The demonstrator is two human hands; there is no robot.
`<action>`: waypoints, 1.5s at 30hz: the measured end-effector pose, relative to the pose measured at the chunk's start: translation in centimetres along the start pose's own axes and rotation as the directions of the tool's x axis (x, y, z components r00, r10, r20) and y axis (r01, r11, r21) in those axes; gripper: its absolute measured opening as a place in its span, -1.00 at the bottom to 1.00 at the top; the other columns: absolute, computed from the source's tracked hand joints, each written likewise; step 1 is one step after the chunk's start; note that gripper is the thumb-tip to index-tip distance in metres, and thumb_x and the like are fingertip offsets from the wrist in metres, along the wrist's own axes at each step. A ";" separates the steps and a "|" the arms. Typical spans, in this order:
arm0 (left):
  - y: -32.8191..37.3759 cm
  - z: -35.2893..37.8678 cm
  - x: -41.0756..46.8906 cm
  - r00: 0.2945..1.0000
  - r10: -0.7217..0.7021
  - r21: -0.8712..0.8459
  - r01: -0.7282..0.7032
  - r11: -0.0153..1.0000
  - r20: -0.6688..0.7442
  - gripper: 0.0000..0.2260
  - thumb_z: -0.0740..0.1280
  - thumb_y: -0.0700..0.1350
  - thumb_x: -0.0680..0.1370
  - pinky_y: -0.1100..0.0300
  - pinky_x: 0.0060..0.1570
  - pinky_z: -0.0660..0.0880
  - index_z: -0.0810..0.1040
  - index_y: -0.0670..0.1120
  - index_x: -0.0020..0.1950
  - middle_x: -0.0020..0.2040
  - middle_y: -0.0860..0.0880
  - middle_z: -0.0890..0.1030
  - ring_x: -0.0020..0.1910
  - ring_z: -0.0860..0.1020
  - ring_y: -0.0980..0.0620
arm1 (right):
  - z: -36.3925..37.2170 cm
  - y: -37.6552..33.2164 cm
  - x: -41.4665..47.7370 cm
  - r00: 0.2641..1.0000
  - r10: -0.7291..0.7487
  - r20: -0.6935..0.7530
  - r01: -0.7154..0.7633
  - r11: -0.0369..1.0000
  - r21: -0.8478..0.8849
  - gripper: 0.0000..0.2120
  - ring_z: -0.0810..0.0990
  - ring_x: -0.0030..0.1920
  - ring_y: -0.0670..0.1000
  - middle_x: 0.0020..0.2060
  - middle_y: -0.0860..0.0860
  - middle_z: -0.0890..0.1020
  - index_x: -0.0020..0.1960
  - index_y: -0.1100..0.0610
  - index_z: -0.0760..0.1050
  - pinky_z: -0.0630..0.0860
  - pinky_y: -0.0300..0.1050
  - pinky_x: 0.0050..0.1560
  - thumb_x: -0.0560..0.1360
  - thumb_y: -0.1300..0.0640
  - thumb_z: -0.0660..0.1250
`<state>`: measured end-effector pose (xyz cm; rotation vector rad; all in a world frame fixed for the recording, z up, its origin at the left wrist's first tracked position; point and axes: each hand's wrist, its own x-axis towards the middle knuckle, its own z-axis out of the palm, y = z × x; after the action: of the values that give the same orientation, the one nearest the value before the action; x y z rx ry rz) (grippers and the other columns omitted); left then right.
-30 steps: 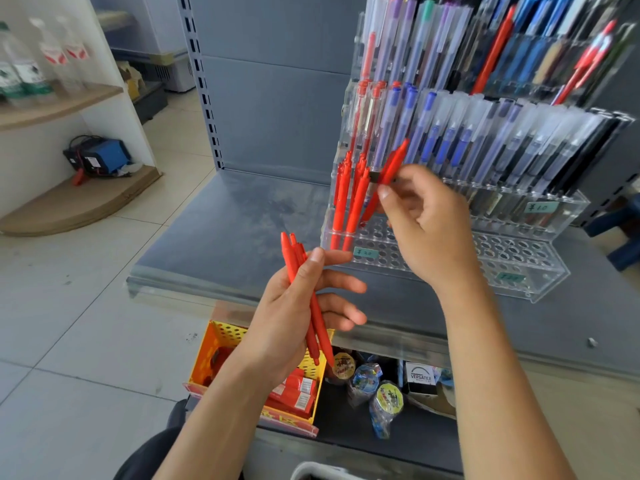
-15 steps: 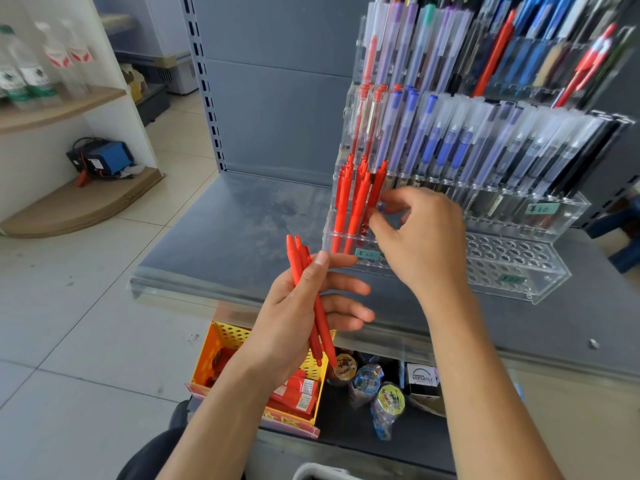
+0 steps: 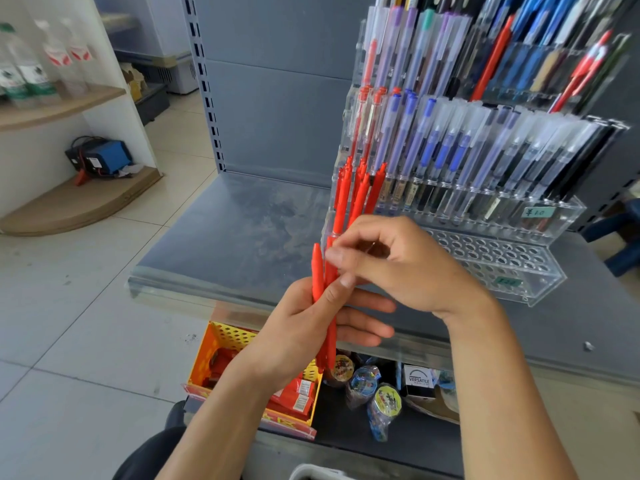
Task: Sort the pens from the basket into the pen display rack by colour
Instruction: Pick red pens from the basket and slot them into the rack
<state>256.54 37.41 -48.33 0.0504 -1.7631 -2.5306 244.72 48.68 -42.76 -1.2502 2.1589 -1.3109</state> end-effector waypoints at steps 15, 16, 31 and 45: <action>-0.8 0.3 0.3 0.997 -0.071 0.198 0.071 0.978 -0.008 -0.62 0.15 0.06 0.66 0.25 -0.46 0.39 0.58 -0.16 0.27 -0.11 -0.13 0.70 -0.45 0.46 0.02 | -1.4 -0.1 0.0 0.896 -0.080 -0.436 0.226 0.928 0.295 -0.80 0.73 -0.14 -0.04 -0.20 0.06 0.72 0.16 0.05 0.48 0.55 -0.29 -0.14 0.57 0.19 0.40; -1.0 0.2 0.3 0.998 -0.068 0.225 0.067 0.972 -0.003 -0.63 0.15 0.06 0.67 0.26 -0.47 0.33 0.59 -0.15 0.26 -0.14 -0.12 0.69 -0.47 0.39 0.03 | -1.4 0.1 0.1 0.854 -0.110 -0.509 0.264 0.934 0.242 -0.80 0.72 -0.14 -0.07 -0.21 0.02 0.71 0.17 0.03 0.46 0.56 -0.29 -0.12 0.59 0.21 0.38; -1.0 0.4 0.8 0.999 -0.015 -0.135 0.022 0.991 0.051 -0.36 0.03 0.28 0.59 0.15 -0.39 0.48 0.61 -0.24 0.06 -0.25 -0.20 0.53 -0.39 0.51 -0.07 | -0.5 2.7 1.5 0.814 -0.167 -0.556 0.046 0.973 -0.225 -0.94 0.66 -0.17 -0.23 -0.22 -0.20 0.68 -0.04 0.00 0.60 0.53 -0.35 -0.14 0.52 0.10 0.47; -0.2 -0.2 1.3 0.911 0.232 -0.300 -0.340 0.891 -0.341 -0.83 0.27 -0.03 0.58 0.19 -0.20 0.64 0.52 -0.12 -0.07 -0.26 -0.11 0.61 -0.27 0.65 0.02 | -2.2 0.9 -0.8 0.998 -0.052 -0.037 0.056 0.991 0.124 -0.69 0.59 -0.23 0.23 -0.28 0.11 0.67 -0.14 0.11 0.70 0.48 0.10 -0.20 0.43 -0.16 0.51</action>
<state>255.23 37.17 -48.57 0.1321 -1.0961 -2.4217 243.31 50.67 -42.46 -1.2533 2.0434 -1.4755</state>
